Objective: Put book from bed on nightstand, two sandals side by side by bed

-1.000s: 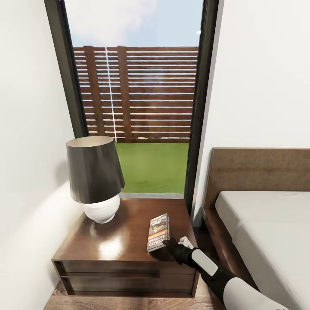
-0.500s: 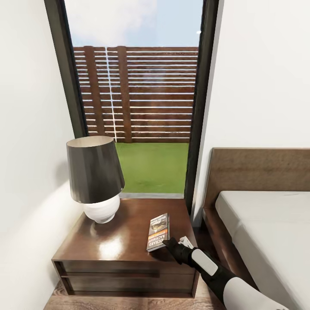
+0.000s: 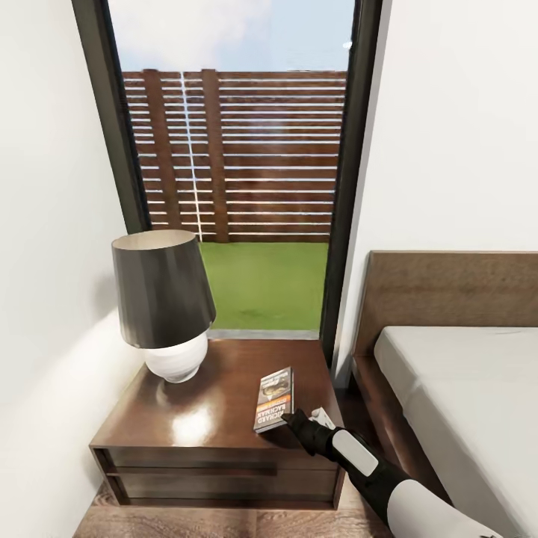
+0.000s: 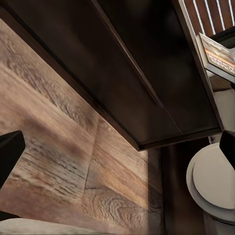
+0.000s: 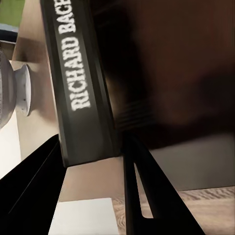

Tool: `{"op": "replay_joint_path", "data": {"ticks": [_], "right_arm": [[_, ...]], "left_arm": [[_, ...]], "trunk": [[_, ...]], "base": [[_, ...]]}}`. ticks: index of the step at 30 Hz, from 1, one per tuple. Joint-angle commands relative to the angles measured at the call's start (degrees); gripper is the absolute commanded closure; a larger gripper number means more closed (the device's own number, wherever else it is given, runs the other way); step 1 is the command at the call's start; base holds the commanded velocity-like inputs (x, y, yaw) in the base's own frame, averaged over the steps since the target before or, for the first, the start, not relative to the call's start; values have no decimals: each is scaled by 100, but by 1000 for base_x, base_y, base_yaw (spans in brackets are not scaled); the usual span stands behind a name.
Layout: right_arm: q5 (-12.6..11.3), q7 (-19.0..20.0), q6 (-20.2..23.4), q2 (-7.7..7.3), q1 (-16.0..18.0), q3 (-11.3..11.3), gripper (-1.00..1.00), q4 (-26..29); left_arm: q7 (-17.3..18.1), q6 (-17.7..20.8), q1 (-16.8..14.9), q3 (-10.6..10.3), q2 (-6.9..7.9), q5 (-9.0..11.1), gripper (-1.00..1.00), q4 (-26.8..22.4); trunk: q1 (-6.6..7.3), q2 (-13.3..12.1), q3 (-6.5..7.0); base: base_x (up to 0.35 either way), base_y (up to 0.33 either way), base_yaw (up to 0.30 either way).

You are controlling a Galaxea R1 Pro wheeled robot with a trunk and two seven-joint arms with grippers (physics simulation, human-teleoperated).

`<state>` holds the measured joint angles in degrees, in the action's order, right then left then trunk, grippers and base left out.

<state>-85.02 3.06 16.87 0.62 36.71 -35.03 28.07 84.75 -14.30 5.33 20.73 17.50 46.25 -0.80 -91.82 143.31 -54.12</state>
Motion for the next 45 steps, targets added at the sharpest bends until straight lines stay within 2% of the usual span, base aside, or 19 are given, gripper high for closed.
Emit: {"op": "replay_joint_path", "data": {"ticks": [1,45], "right_arm": [[51,10,1,-1,2,-57,100,-65],[47,10,1,3,2,-56,100,-65]], "left_arm": [[7,-38,3,28,-1,-20,-100,-8],[-2,-29,3,28,-1,-20,-100,-8]], "trunk": [[-1,1,-6],[-1,1,-6]], "base": [[0,0,0],[0,0,0]]}}
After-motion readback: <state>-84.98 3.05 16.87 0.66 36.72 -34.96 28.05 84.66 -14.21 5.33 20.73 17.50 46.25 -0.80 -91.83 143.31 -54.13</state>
